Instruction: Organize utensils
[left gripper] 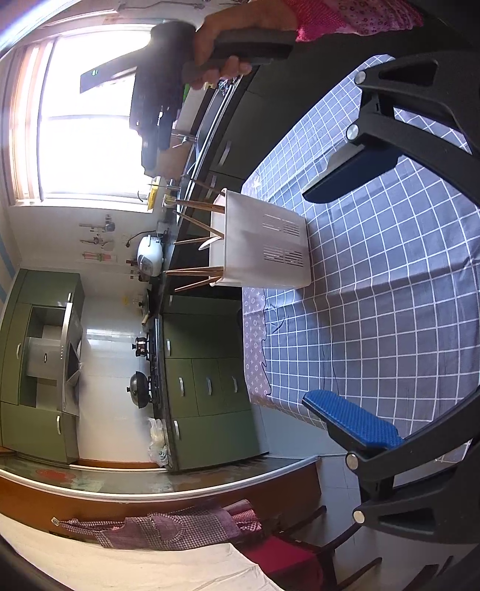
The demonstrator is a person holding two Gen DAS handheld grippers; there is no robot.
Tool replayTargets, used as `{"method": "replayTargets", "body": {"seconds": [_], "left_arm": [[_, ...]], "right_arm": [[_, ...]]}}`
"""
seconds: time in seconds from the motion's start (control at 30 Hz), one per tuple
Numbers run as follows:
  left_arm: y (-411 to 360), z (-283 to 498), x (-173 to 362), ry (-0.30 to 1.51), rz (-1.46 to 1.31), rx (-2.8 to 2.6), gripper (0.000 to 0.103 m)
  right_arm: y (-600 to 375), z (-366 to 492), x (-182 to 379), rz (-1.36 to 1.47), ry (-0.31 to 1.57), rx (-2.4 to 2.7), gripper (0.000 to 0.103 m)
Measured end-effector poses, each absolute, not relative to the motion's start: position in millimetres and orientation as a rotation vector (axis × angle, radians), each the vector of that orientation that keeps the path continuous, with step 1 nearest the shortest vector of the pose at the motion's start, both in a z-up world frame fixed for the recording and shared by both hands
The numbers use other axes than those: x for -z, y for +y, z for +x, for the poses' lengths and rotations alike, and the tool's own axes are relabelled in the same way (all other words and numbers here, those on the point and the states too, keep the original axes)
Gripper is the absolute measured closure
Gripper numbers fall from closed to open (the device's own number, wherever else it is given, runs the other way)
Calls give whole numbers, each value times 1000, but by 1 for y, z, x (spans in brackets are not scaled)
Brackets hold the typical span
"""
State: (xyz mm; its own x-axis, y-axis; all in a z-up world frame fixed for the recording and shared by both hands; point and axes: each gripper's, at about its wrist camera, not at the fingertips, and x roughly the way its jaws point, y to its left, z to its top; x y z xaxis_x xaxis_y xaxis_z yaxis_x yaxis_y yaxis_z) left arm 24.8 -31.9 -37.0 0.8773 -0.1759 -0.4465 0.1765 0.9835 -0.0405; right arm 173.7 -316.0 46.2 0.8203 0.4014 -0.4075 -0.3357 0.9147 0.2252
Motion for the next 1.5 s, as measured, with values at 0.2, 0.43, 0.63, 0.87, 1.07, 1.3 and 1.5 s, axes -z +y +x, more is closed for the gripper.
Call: {"method": "replayTargets", "body": {"seconds": [0.2,0.43,0.63,0.87,1.07,1.3,1.5], "left_arm": [[-35,21,48,492,-2,187,7],[-39,7,45,484,8,182,7],[-45,-18,34,446,47,173,7],[-38,-40,22,412,25,174,7],[-32,-46,19,407,19,148,7],[-29,-50,18,416,8,150,7],[-29,-51,18,429,-7,161,7]], "right_arm": [[-342,80,5,150,434,-356,5],[-353,-10,55,118,405,-340,5],[-366,-58,40,148,317,-356,5],[-344,-79,15,57,286,-277,5],[-330,-81,13,21,289,-269,4],[-321,-78,11,-1,291,-257,4],[-320,-75,11,-1,301,-259,5]]}}
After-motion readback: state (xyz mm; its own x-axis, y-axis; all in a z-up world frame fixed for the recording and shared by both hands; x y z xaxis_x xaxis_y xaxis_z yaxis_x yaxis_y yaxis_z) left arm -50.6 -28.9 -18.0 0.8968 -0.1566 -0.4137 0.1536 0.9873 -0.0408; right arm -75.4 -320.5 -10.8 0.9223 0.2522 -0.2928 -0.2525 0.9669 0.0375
